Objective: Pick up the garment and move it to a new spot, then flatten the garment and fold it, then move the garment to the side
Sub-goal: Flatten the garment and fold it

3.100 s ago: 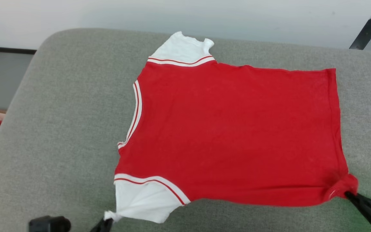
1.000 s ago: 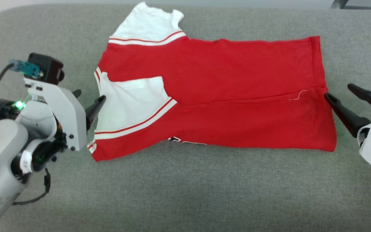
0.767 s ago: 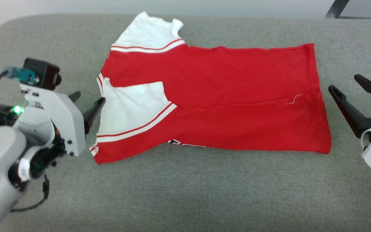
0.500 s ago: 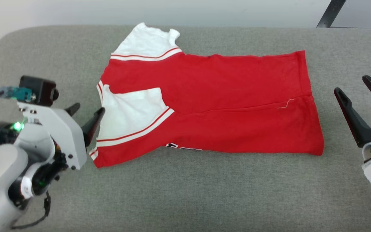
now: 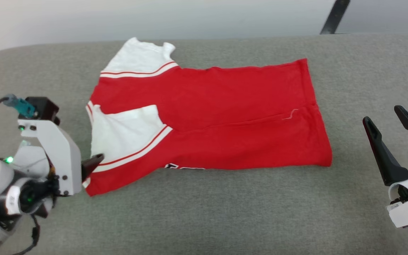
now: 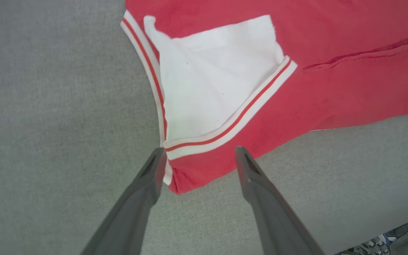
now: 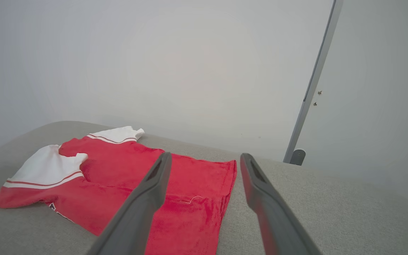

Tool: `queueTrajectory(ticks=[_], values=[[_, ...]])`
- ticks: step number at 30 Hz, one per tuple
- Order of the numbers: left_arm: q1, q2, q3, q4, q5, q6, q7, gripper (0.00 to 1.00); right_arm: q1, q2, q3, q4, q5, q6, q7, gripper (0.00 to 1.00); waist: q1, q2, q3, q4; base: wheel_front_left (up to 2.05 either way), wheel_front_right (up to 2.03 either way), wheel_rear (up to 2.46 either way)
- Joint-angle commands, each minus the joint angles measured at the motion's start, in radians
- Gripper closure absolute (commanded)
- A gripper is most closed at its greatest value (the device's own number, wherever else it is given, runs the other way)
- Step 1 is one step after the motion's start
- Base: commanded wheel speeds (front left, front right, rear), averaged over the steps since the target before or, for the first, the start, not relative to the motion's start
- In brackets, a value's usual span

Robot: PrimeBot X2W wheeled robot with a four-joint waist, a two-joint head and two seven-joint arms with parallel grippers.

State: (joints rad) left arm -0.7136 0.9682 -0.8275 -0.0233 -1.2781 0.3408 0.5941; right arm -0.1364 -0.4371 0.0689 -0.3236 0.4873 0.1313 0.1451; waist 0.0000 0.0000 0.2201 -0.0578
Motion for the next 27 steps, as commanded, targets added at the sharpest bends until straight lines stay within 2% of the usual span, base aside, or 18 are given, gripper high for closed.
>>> queueTrajectory(ticks=[1,5,12,20,22,23,24,25,26,27], values=[[-0.008,0.007,-0.006,0.014,-0.012,0.005,0.023,0.00,0.008,0.009,-0.006,-0.006,-0.003,-0.001,-0.002,0.00,0.0000,0.0000,0.013,-0.025,0.00,0.00,0.00],[-0.038,0.014,-0.024,0.066,-0.031,0.006,0.120,0.00,0.025,0.032,-0.014,-0.014,0.002,-0.001,-0.001,0.00,0.0000,0.0000,0.036,-0.058,0.00,0.00,0.00],[-0.034,-0.003,-0.048,0.184,-0.061,-0.006,0.196,0.00,0.029,0.052,-0.018,-0.017,0.011,-0.001,-0.014,0.00,0.0000,0.0000,0.075,-0.097,0.00,0.00,0.00],[-0.028,-0.053,-0.081,0.308,-0.044,-0.039,0.194,0.00,0.018,0.064,-0.027,-0.016,0.015,-0.001,-0.018,0.00,0.0000,0.0000,0.102,-0.103,0.00,0.00,0.00],[-0.020,-0.077,-0.076,0.337,-0.072,-0.049,0.199,0.00,0.015,0.066,-0.029,-0.017,0.017,-0.001,-0.014,0.00,0.0000,0.0000,0.104,-0.101,0.00,0.00,0.00],[-0.018,-0.089,-0.076,0.347,-0.074,-0.056,0.201,0.03,0.014,0.069,-0.030,-0.017,0.019,-0.001,-0.010,0.00,0.0000,0.0000,0.105,-0.099,0.00,0.00,0.00],[-0.021,-0.097,-0.078,0.354,-0.075,-0.067,0.200,0.47,0.013,0.070,-0.031,-0.017,0.020,-0.001,-0.007,0.00,0.0000,0.0000,0.105,-0.098,0.00,0.00,0.00],[-0.019,-0.108,-0.073,0.363,-0.091,-0.076,0.202,0.87,0.012,0.071,-0.033,-0.018,0.022,-0.001,-0.005,0.00,0.0000,0.0000,0.105,-0.095,0.00,0.00,0.00],[-0.020,-0.114,-0.072,0.369,-0.094,-0.082,0.202,1.00,0.012,0.070,-0.032,-0.017,0.027,-0.001,0.002,0.00,0.0000,0.0000,0.105,-0.093,0.00,0.00,0.00],[-0.022,-0.113,-0.073,0.374,-0.089,-0.089,0.199,1.00,0.013,0.068,-0.029,-0.015,0.031,-0.001,0.009,0.00,0.0000,0.0000,0.104,-0.090,0.00,0.00,0.00]])
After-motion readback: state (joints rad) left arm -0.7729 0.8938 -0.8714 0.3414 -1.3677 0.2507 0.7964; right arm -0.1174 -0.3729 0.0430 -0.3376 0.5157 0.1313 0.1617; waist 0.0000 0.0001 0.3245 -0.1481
